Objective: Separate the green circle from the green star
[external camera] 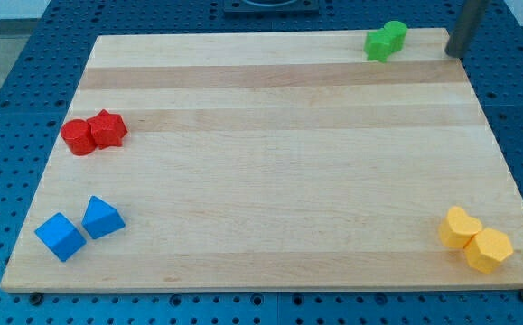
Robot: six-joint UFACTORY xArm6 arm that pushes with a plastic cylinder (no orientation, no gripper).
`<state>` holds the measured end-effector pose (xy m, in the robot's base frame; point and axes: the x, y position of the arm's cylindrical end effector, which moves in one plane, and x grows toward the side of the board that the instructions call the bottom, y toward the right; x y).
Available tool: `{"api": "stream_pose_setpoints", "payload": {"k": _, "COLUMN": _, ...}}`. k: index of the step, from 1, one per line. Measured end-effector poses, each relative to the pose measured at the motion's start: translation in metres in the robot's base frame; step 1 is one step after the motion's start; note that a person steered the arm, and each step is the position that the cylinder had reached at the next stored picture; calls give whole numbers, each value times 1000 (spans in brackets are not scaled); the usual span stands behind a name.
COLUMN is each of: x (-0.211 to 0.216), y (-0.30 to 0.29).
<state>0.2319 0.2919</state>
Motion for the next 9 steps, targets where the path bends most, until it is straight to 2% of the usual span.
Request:
{"api": "stream_pose_setpoints", "payload": {"k": 1, "x": -41, "y": -4}}
{"api": "stream_pose_setpoints", "payload": {"k": 2, "x": -40, "y": -10}}
{"api": "stream_pose_setpoints", "payload": {"k": 4, "x": -39, "y": -61}}
{"api": "stream_pose_setpoints", "payload": {"k": 7, "x": -14, "y": -119}}
{"api": "stream_pose_setpoints", "payload": {"k": 9, "x": 27, "y": -123}}
